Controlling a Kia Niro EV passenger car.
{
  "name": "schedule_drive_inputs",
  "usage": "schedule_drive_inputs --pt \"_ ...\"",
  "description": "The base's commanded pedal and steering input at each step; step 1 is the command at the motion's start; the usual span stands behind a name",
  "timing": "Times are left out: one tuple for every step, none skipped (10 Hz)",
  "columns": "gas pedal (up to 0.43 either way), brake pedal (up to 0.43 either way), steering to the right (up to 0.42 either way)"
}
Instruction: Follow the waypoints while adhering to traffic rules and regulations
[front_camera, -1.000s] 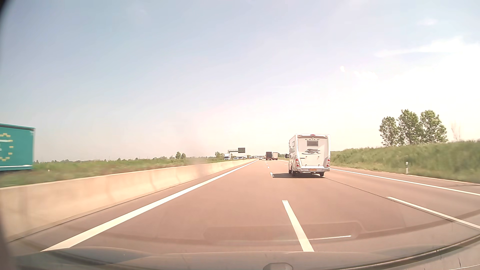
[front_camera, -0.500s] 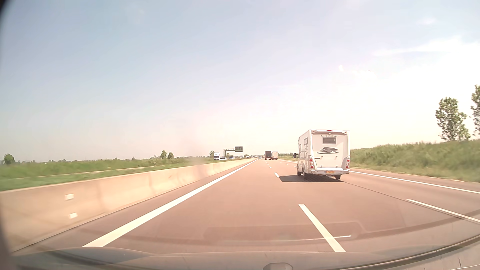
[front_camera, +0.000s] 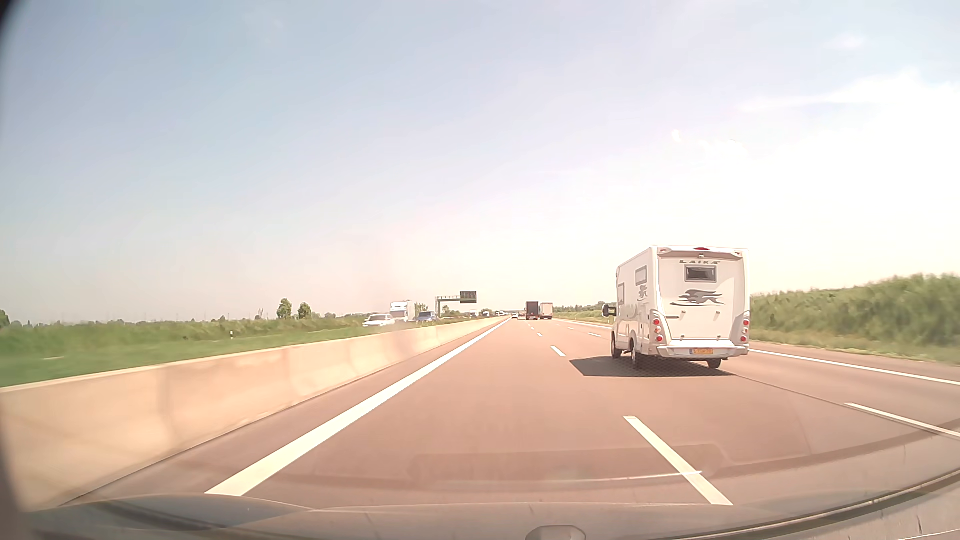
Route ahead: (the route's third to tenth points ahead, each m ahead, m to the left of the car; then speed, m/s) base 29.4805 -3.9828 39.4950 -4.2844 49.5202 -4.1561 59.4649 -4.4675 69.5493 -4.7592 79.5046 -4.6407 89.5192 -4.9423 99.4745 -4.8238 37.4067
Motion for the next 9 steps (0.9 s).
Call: schedule_drive_inputs --pt "0.339 0.000 0.001" --pt "0.339 0.000 0.001" --pt "0.339 0.000 0.001" --pt "0.339 0.000 0.001" --pt "0.339 0.000 0.001" --pt "0.339 0.000 0.001" --pt "0.339 0.000 0.000" --pt "0.339 0.000 0.000" --pt "0.331 0.000 0.000"
